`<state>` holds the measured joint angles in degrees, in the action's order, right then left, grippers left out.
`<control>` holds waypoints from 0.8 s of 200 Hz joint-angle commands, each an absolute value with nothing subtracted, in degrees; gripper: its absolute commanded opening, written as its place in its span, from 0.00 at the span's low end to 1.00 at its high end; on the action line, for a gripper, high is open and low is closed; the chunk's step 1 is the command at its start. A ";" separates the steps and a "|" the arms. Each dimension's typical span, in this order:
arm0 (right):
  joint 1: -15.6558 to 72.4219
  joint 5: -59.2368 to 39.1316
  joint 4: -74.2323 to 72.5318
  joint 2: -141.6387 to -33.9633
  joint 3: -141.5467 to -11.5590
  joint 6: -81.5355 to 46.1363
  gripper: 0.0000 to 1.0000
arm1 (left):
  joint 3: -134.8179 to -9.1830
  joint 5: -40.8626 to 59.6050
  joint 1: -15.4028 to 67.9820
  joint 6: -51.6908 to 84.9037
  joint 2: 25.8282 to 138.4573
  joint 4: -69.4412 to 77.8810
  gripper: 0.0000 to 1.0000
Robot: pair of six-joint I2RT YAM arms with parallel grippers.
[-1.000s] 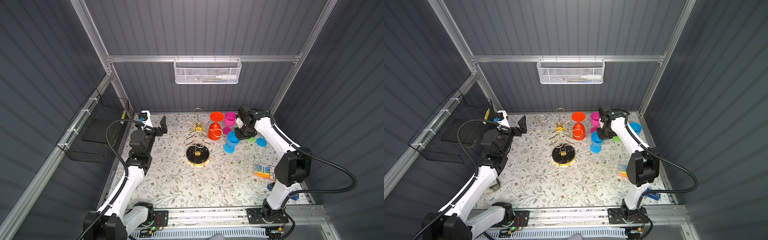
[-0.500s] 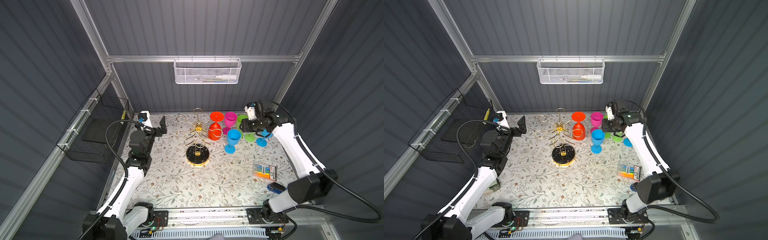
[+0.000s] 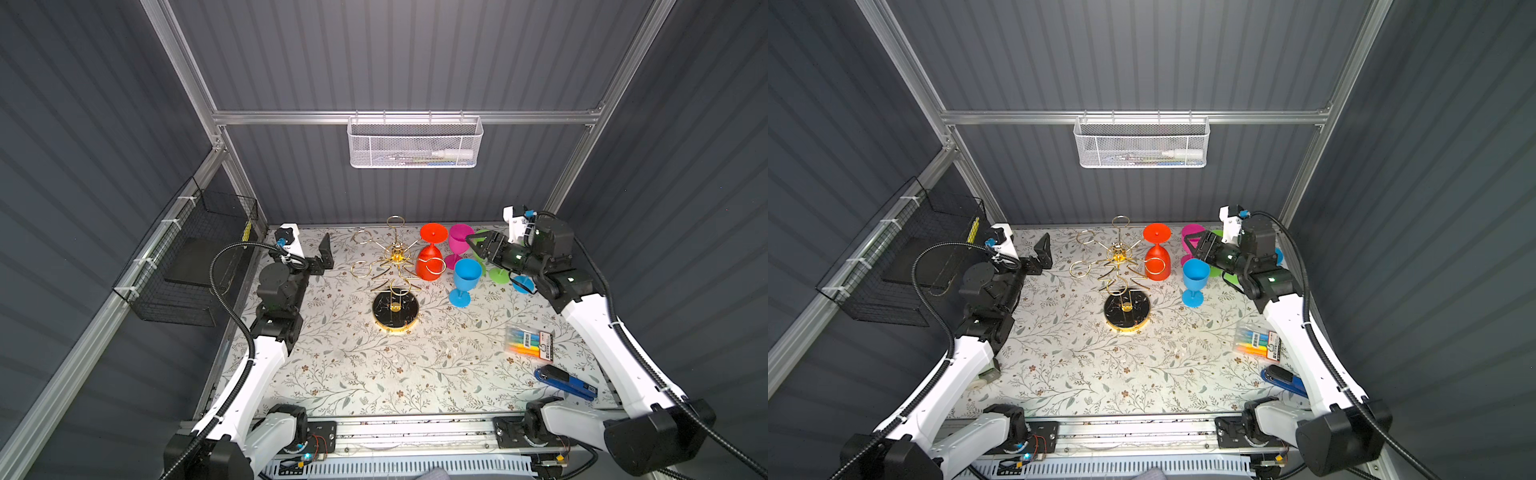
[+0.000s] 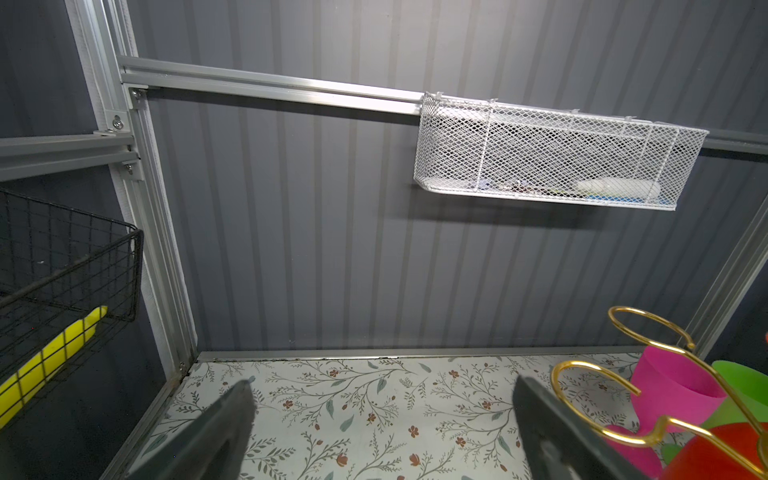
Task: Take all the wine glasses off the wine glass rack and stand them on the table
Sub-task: 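Move the right gripper to the red glass hanging on the rack, then grasp the red glass stem with the right gripper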
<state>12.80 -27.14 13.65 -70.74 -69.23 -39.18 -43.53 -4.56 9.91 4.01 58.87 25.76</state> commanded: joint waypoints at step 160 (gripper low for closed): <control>18.81 -29.63 -0.54 -84.74 -75.20 -48.25 0.34 | -42.86 -4.83 9.54 3.33 57.11 26.46 0.99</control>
